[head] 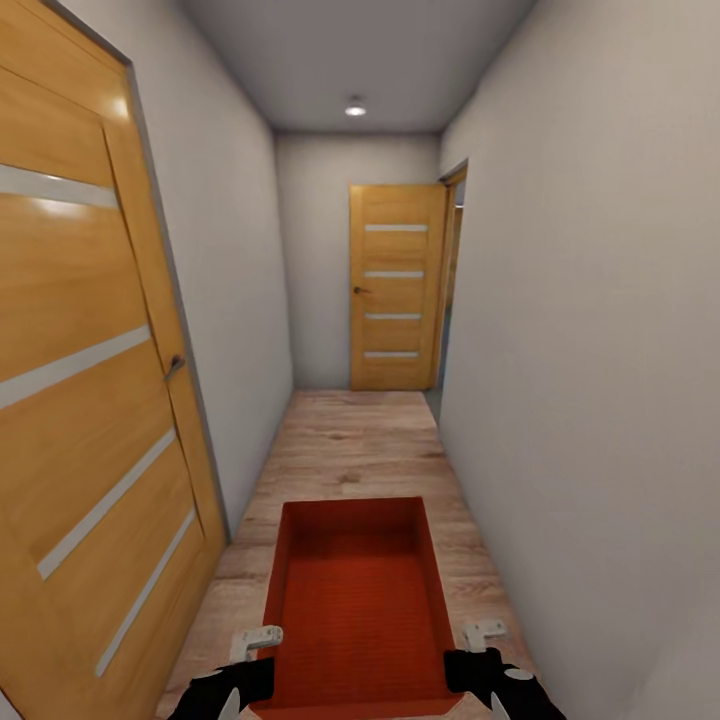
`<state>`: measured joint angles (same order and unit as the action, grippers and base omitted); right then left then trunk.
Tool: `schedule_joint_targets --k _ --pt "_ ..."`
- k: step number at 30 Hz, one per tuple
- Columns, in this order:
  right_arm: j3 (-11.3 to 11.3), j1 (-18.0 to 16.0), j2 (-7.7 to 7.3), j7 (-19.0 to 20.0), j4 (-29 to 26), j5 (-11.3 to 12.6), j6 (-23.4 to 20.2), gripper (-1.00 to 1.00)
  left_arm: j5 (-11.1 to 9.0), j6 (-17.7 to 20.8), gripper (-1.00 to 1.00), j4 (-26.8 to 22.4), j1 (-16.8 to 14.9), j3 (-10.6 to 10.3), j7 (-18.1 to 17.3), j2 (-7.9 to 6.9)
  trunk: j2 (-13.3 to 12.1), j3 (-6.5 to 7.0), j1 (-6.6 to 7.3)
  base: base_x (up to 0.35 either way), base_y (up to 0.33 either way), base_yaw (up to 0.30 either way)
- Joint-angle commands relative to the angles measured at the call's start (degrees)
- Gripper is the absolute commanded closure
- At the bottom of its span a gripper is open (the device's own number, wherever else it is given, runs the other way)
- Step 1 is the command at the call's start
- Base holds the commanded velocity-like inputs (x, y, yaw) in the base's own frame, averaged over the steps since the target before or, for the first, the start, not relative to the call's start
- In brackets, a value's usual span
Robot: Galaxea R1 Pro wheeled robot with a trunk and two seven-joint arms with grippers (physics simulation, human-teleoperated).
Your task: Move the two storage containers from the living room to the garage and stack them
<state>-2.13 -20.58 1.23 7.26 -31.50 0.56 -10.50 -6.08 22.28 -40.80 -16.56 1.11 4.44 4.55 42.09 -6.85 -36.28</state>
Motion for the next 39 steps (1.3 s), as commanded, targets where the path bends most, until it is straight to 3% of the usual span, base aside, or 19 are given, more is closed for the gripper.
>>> schedule_joint_targets --k 1,13,14,18,20,24,28,39 --pt "-0.8 0.0 -0.08 0.0 0.0 0.6 -0.4 1.0 0.4 -5.1 1.0 -0.2 -0.1 0.0 0.7 -1.74 0.1 -0.1 -0.05 0.327 0.0 0.0" --pt "-0.8 0.0 -0.08 0.0 0.0 0.6 -0.3 1.0 0.4 -5.1 1.0 -0.2 -0.1 0.0 0.7 -1.74 0.1 -0.1 -0.05 0.327 0.0 0.0" --pt "-0.1 -0.4 0.32 -0.1 0.1 -0.2 0.0 1.0 -0.4 -0.1 1.0 0.2 0.3 0.3 0.4 0.35 0.1 -0.1 -0.05 0.0 0.0 0.0" --pt "-0.1 -0.9 0.37 -0.1 0.1 -0.6 -0.4 1.0 0.1 -0.8 1.0 0.3 0.6 2.1 0.4 1.35 0.1 -0.1 -0.05 0.0 0.0 0.0" --pt "-0.2 -1.0 0.24 -0.1 0.4 -0.2 0.0 1.0 0.5 -1.4 1.0 0.4 0.8 2.3 0.3 0.86 0.1 -0.1 -0.05 0.0 0.0 0.0" --pt "-0.1 -1.0 1.27 -0.1 0.1 -2.6 0.0 1.0 -1.8 -2.8 1.0 0.7 0.8 0.9 0.2 -0.58 0.1 -0.1 -0.05 0.0 0.0 0.0" --pt "0.5 -1.1 1.24 0.0 0.1 -3.8 0.0 1.0 -4.3 -3.8 1.0 0.8 0.8 0.0 0.1 -1.44 0.1 -0.1 -0.05 0.0 0.0 0.0" --pt "0.7 -1.1 1.24 0.0 0.1 -4.2 0.0 1.0 -3.7 -4.3 1.0 1.3 0.8 0.4 -0.4 -1.34 0.1 -0.1 -0.05 0.219 0.0 0.0"
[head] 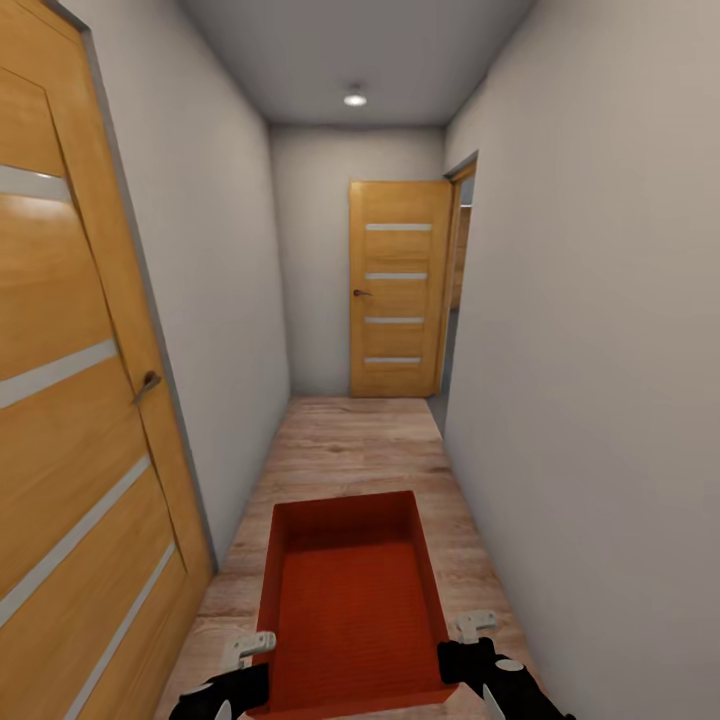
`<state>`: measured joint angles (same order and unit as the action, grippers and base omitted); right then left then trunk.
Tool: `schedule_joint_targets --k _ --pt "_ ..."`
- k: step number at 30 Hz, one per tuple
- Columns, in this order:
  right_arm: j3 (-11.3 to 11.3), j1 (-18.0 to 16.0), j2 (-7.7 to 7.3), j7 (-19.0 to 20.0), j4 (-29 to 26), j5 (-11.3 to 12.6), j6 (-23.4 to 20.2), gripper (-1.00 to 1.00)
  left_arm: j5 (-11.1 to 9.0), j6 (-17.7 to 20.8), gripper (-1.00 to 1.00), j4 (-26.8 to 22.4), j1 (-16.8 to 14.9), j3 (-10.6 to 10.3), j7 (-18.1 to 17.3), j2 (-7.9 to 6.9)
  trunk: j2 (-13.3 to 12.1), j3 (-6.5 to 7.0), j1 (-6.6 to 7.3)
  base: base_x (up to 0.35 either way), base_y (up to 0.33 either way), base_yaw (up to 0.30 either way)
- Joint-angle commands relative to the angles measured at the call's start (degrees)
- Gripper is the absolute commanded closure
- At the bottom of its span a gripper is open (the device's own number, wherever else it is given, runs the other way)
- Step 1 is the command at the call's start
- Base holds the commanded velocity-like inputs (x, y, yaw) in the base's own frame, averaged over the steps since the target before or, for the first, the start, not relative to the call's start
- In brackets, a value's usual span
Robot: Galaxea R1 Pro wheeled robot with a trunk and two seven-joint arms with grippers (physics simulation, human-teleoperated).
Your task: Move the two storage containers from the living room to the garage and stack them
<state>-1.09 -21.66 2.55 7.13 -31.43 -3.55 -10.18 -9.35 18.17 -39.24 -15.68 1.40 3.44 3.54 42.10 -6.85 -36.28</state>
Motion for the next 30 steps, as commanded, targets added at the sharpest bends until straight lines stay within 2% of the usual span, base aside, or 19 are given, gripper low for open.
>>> schedule_joint_targets --k 1,4,5,23,30 --pt "-0.3 0.0 -0.08 0.2 0.1 0.0 -0.4 1.0 -0.3 0.0 1.0 -0.4 -0.1 0.1 0.6 -0.31 0.1 -0.09 -0.05 0.325 0.0 0.0" --pt "-0.3 0.0 -0.08 0.2 0.1 0.2 -0.4 1.0 0.5 0.5 1.0 -0.8 -0.1 0.1 0.4 -0.24 0.1 -0.09 -0.05 0.326 0.0 0.0" --pt "-1.3 0.0 -0.08 0.2 0.1 3.6 -0.4 1.0 2.7 -3.1 1.0 -0.8 -0.1 0.1 1.2 -0.83 0.1 -0.09 -0.05 0.326 0.0 0.0" --pt "-1.4 0.0 -0.08 0.2 0.1 3.6 -0.4 1.0 2.7 -3.1 1.0 -0.8 -0.1 0.1 1.2 -0.9 0.1 -0.09 -0.05 0.326 0.0 0.0" --pt "-1.4 0.0 -0.08 0.3 0.1 3.7 -0.4 1.0 2.8 -3.1 1.0 -0.8 -0.1 0.1 1.2 -0.9 0.1 -0.09 -0.05 0.085 0.0 0.0"
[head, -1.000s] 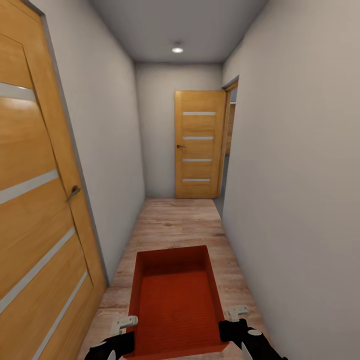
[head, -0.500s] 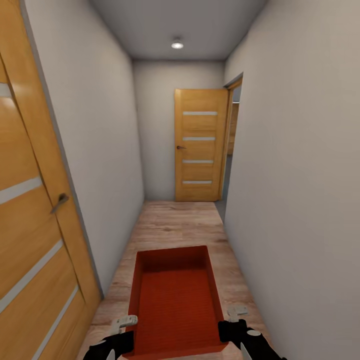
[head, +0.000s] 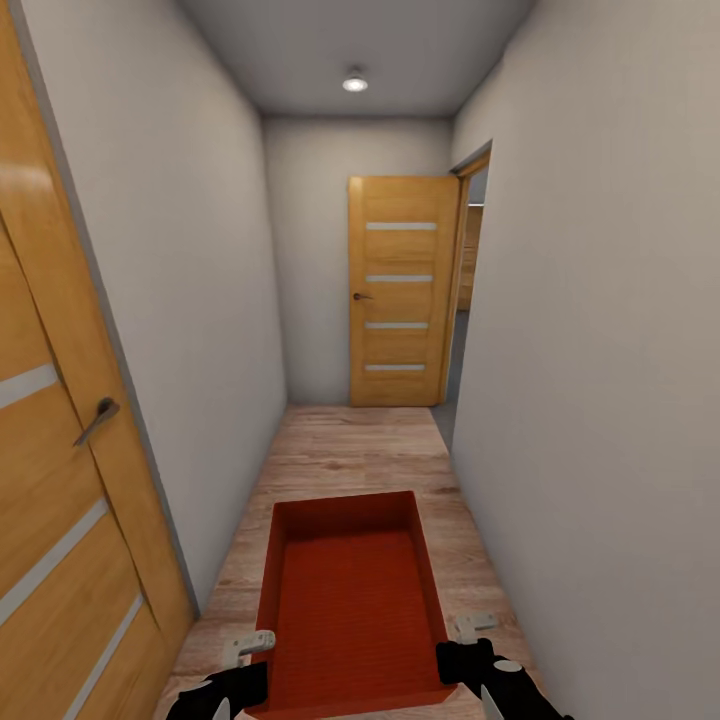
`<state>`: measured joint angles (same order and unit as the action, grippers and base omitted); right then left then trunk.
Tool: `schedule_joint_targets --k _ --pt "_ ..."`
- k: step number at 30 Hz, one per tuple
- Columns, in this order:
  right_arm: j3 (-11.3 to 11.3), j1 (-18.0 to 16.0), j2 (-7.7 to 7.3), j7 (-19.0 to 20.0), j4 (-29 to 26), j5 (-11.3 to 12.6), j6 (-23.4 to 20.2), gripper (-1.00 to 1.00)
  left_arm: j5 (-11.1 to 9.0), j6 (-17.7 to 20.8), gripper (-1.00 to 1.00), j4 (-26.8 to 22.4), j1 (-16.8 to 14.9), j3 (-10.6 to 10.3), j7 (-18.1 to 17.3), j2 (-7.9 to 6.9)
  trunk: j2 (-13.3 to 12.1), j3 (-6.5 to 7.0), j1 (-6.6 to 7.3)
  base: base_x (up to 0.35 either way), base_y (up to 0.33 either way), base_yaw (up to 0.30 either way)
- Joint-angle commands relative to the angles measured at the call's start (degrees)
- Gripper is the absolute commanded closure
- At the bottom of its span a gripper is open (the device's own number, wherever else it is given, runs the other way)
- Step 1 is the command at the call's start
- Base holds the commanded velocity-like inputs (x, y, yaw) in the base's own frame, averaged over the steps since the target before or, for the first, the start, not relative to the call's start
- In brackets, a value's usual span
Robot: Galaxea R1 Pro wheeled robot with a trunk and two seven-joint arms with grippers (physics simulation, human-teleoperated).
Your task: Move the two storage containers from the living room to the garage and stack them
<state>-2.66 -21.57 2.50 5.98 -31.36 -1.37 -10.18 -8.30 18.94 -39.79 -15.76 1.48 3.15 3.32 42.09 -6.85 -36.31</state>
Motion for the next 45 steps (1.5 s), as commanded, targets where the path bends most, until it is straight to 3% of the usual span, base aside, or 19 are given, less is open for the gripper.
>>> schedule_joint_targets --k 1,16,45 --pt "0.2 -0.1 -0.04 1.6 0.0 1.5 -0.4 1.0 1.7 -3.9 1.0 -0.2 0.0 0.0 1.5 -0.68 0.1 -0.1 -0.02 0.009 0.0 0.0" --pt "0.2 -0.1 -0.04 1.9 0.0 1.4 -0.4 1.0 1.7 -3.9 1.0 -0.2 0.0 0.0 1.5 -0.63 0.1 -0.1 -0.02 0.032 0.0 0.0" --pt "0.1 -0.1 -0.04 1.9 0.0 1.7 -0.4 1.0 1.7 -3.9 1.0 -0.2 0.0 0.0 1.5 -0.94 0.1 -0.1 -0.02 0.32 0.0 0.0"
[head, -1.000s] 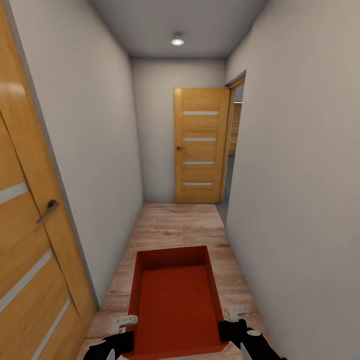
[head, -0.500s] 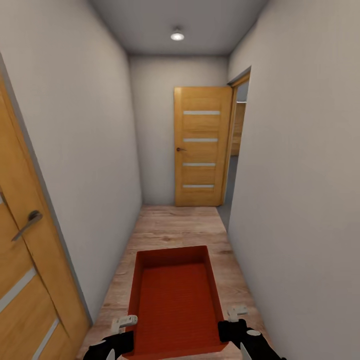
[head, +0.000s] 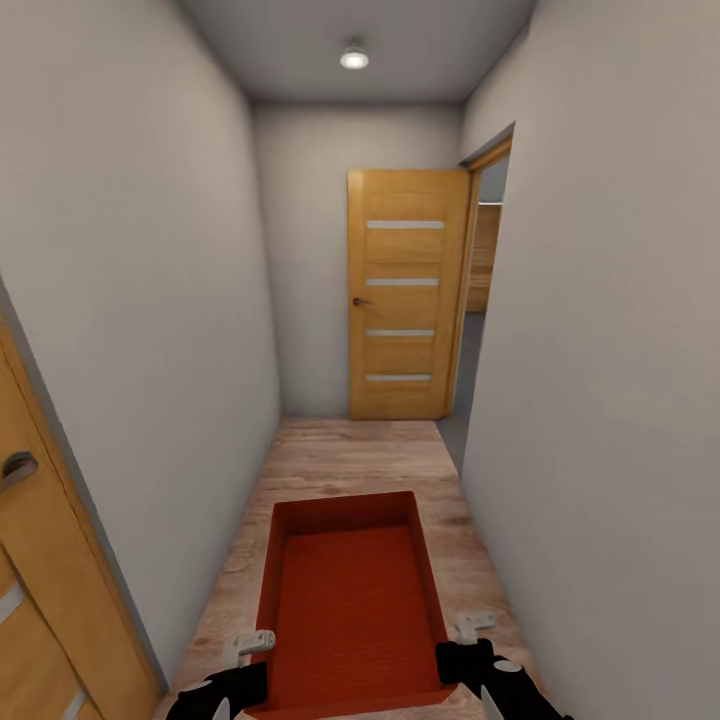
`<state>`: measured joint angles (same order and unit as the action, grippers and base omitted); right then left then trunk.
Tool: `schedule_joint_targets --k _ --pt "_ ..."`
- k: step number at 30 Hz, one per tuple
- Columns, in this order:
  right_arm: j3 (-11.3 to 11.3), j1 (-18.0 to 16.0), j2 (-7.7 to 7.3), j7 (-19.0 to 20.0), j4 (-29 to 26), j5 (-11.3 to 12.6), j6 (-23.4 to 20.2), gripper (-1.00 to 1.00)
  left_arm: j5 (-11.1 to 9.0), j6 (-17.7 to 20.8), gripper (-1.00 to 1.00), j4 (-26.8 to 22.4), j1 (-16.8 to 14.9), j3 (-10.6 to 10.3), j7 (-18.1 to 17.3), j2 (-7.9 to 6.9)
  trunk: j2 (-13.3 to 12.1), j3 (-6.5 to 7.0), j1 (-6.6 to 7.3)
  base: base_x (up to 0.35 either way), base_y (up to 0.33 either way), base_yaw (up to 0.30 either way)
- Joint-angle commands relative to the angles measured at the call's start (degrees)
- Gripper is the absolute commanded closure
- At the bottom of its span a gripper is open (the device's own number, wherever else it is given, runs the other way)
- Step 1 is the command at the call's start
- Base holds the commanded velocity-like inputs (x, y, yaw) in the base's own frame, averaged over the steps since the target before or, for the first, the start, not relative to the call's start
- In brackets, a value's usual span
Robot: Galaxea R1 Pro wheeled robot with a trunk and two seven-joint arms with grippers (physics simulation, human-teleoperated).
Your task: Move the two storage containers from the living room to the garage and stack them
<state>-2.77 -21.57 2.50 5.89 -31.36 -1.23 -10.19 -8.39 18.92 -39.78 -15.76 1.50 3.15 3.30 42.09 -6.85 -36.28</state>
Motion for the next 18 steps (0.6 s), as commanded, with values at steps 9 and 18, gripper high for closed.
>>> schedule_joint_targets --k 9,18 --pt "0.2 -0.1 -0.04 2.0 0.0 1.6 -0.3 1.0 1.8 -3.9 1.0 -0.2 0.0 0.1 1.5 -0.93 0.1 -0.1 -0.05 0.327 0.0 0.0" --pt "0.3 -0.1 -0.04 1.9 0.0 1.7 -0.3 1.0 1.8 -3.9 1.0 -0.2 0.0 0.1 1.5 -0.99 0.1 -0.1 -0.05 0.327 0.0 0.0"
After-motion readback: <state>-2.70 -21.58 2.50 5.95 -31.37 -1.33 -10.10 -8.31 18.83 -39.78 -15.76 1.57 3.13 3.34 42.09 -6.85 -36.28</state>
